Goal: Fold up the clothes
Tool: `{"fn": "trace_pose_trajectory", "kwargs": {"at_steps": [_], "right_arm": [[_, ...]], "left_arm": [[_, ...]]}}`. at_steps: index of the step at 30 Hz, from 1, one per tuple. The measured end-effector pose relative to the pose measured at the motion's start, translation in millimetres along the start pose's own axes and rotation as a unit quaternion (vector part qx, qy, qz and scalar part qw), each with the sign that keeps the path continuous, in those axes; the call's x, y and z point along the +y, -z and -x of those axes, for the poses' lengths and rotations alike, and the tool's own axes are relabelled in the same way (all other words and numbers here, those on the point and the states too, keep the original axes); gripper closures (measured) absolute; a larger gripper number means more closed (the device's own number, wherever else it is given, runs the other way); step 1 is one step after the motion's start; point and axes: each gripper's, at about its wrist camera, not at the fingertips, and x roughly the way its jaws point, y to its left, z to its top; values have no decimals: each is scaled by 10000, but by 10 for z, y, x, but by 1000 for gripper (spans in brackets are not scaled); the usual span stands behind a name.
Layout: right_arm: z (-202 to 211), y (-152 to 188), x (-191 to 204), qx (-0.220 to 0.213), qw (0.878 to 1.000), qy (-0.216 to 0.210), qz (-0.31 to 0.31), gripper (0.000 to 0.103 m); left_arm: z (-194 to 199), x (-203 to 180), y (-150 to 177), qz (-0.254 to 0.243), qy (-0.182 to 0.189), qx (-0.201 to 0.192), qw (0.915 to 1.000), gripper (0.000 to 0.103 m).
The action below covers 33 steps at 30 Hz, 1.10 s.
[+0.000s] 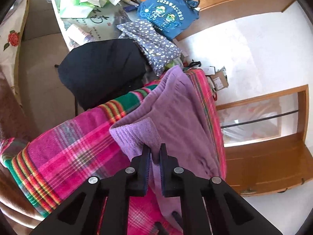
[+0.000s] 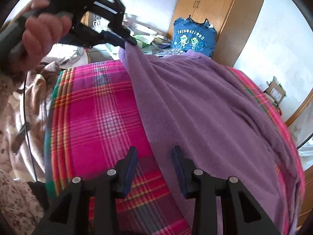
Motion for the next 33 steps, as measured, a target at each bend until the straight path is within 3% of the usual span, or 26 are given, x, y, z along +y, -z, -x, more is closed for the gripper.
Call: {"fn": "trace_pose_trajectory", "kwargs": {"at_steps": [12, 18, 21, 26, 28, 33], "right_arm": [[-127, -103, 245, -19, 9889, 1464, 262, 65], [-82, -104, 186, -36, 9866, 1630, 62, 84], [-87, -83, 166, -5, 9878, 1555, 37, 96], [2, -104, 149, -143, 9922, 1230, -109, 97], [61, -122, 116, -163, 9953, 917, -251, 97], [134, -113, -27, -59, 9978, 90, -653, 97]], "left_arm": [[80, -230, -1, -119, 130, -97, 9998, 95], [147, -221, -15, -112, 89, -259, 9996, 97], [142, -182, -13, -151, 29, -216, 9996, 97], [120, -78, 115, -275, -181, -34, 9995, 97], [126, -28, 199, -379, -259, 82, 9989, 87], [234, 160, 422, -510, -503, 118, 9974, 75]]}}
